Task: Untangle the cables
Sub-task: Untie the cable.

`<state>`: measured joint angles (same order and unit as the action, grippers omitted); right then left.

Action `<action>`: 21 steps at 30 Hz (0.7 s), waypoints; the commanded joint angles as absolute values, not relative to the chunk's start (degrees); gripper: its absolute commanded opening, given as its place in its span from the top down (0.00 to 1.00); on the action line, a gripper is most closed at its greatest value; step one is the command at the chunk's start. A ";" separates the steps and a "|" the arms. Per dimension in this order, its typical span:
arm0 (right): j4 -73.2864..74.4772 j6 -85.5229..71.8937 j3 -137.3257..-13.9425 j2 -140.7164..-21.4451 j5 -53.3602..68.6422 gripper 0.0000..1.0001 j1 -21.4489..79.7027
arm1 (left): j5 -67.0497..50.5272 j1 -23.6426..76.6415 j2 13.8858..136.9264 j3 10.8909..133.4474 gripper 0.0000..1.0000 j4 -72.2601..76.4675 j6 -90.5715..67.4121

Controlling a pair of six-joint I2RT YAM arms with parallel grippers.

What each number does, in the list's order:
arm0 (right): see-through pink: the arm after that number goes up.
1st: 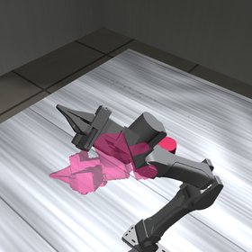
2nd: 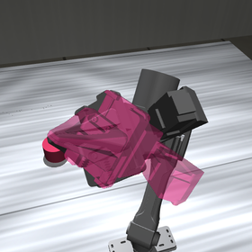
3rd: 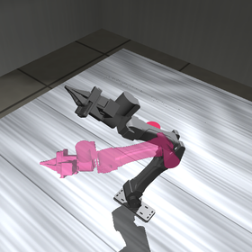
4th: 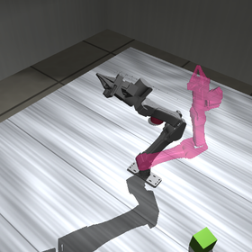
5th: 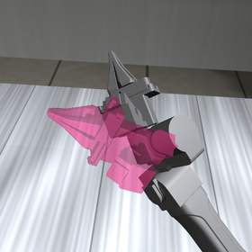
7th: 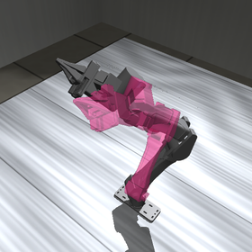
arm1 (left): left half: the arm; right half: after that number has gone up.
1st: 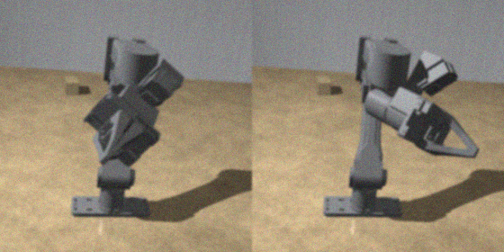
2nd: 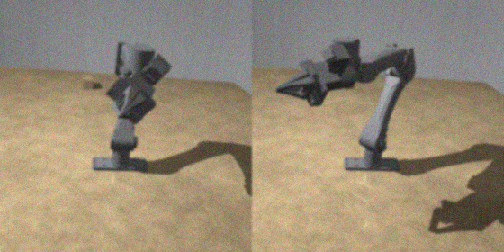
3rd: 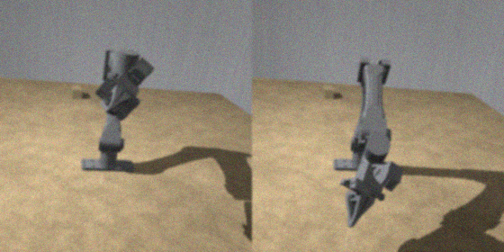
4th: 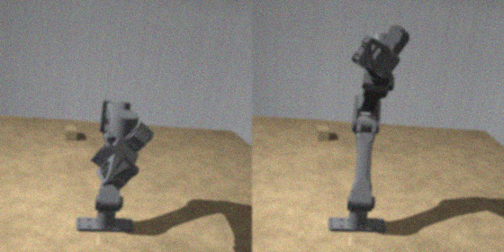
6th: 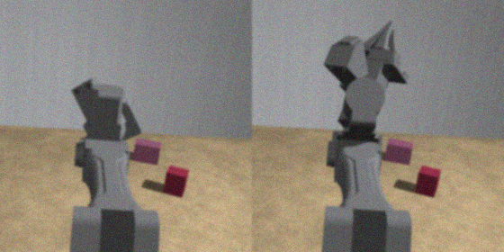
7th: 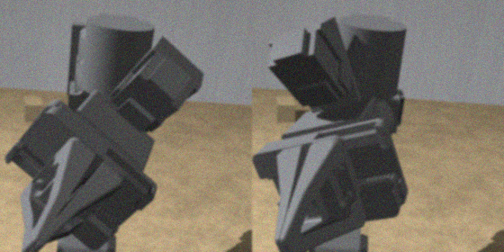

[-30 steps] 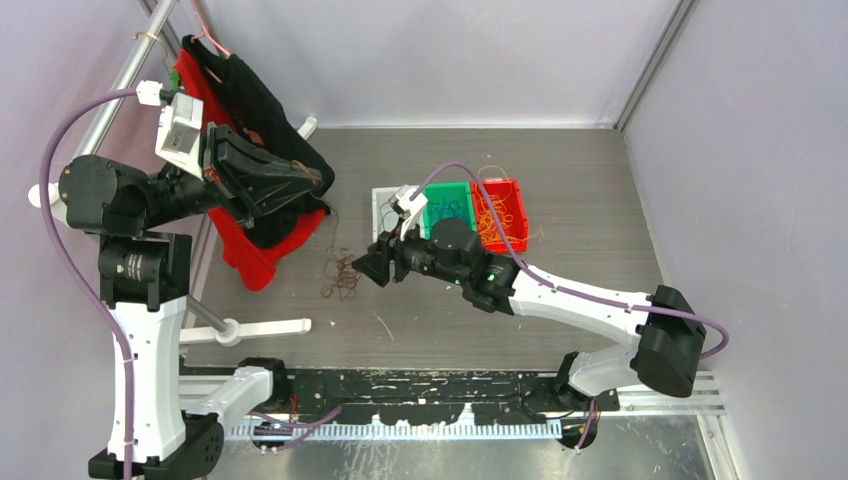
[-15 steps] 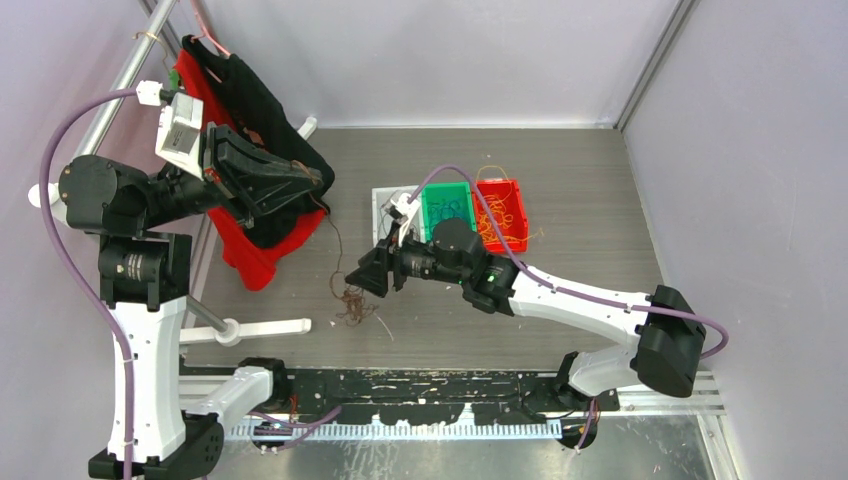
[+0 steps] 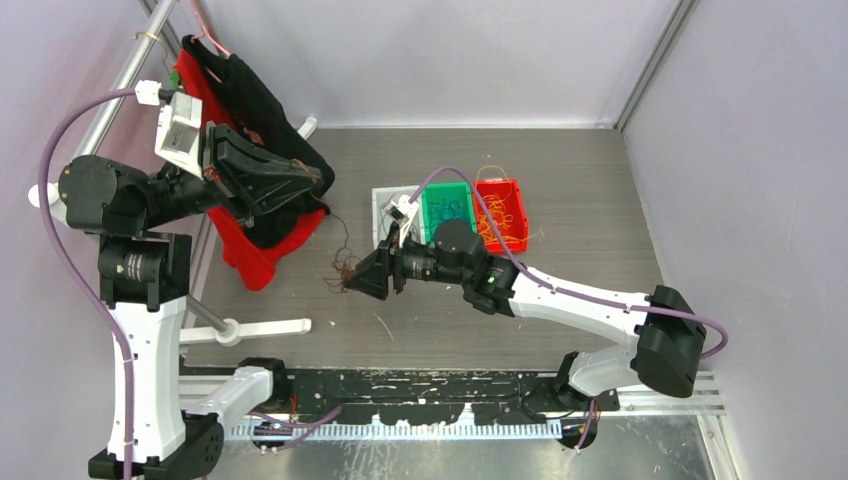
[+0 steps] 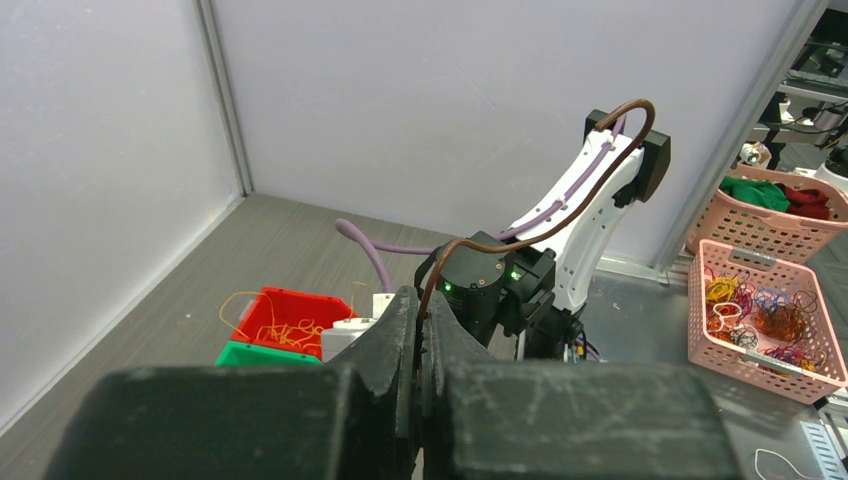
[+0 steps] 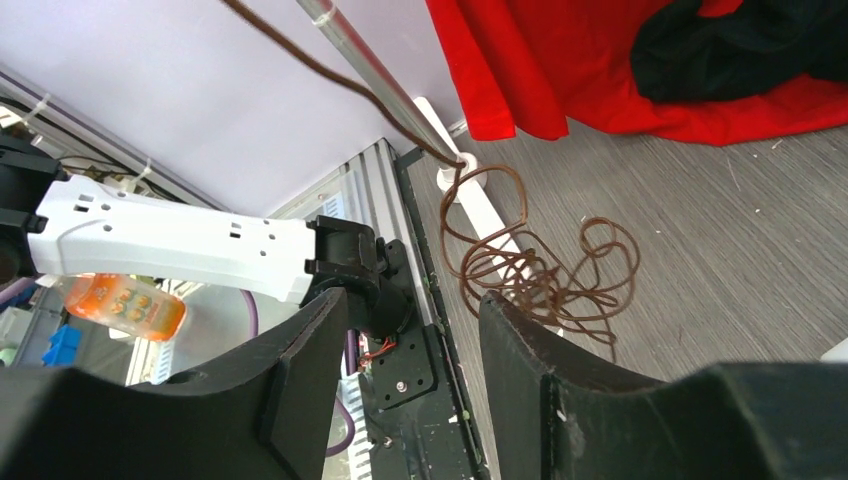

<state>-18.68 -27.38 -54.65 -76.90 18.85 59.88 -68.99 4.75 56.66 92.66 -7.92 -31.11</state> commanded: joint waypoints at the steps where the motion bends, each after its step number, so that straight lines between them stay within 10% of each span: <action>1: -22.84 -28.64 -55.71 -76.38 19.91 0.44 59.94 | -68.04 4.92 56.29 94.74 1.00 -5.63 -31.29; 21: -19.86 -24.43 -58.71 -79.65 11.88 0.49 60.01 | -68.03 4.94 56.51 95.80 1.00 -5.65 -31.91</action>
